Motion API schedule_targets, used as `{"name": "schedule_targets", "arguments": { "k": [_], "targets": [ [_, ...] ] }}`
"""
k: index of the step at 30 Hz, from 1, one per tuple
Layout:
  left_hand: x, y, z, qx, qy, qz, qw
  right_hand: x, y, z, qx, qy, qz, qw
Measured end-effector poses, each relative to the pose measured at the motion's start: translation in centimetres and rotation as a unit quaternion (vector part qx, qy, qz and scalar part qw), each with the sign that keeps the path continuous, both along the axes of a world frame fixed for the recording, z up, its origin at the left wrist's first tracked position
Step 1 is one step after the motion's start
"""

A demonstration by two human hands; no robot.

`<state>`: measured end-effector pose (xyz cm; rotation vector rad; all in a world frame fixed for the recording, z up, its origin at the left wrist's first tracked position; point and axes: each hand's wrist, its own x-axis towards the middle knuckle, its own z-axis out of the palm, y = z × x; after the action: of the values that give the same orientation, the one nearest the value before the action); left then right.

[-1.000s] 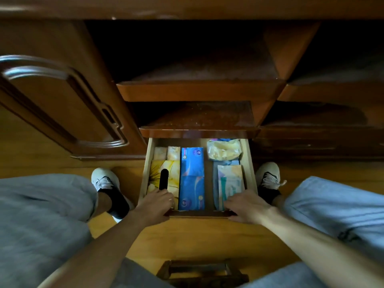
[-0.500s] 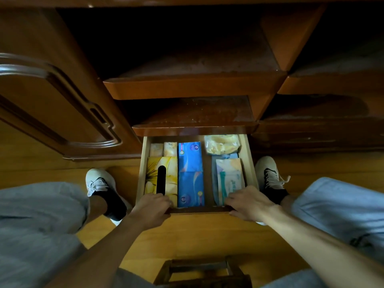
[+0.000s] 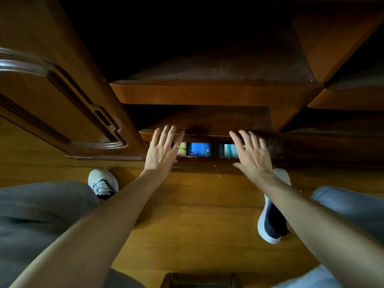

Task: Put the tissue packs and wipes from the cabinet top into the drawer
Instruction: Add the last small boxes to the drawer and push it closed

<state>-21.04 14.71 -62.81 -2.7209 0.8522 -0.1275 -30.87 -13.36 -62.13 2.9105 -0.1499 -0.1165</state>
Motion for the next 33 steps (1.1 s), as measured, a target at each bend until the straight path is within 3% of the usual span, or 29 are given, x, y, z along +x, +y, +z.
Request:
{"name": "schedule_targets", "arguments": {
  "k": [5, 11, 25, 28, 33],
  "targets": [
    [3.0, -1.7, -0.9, -0.014, -0.023, 0.01, 1.0, 3.2, -0.8, -1.0, -0.01, -0.056, 0.012, 0.998],
    [4.3, -0.6, -1.9, -0.028, -0.079, -0.081, 0.993, 3.4, -2.1, -2.7, -0.012, -0.112, 0.063, 0.992],
    [4.8, -0.5, -1.7, 0.042, -0.095, -0.087, 0.991, 3.9, -1.8, -2.5, -0.026, -0.098, 0.051, 0.994],
    [4.6, -1.1, -0.9, 0.063, -0.063, -0.067, 0.994, 4.0, -0.8, -1.3, -0.018, -0.077, 0.022, 0.997],
    [3.5, -1.3, 1.2, 0.019, -0.033, -0.061, 0.997, 3.1, 0.3, 0.9, -0.011, -0.043, 0.008, 0.999]
  ]
}}
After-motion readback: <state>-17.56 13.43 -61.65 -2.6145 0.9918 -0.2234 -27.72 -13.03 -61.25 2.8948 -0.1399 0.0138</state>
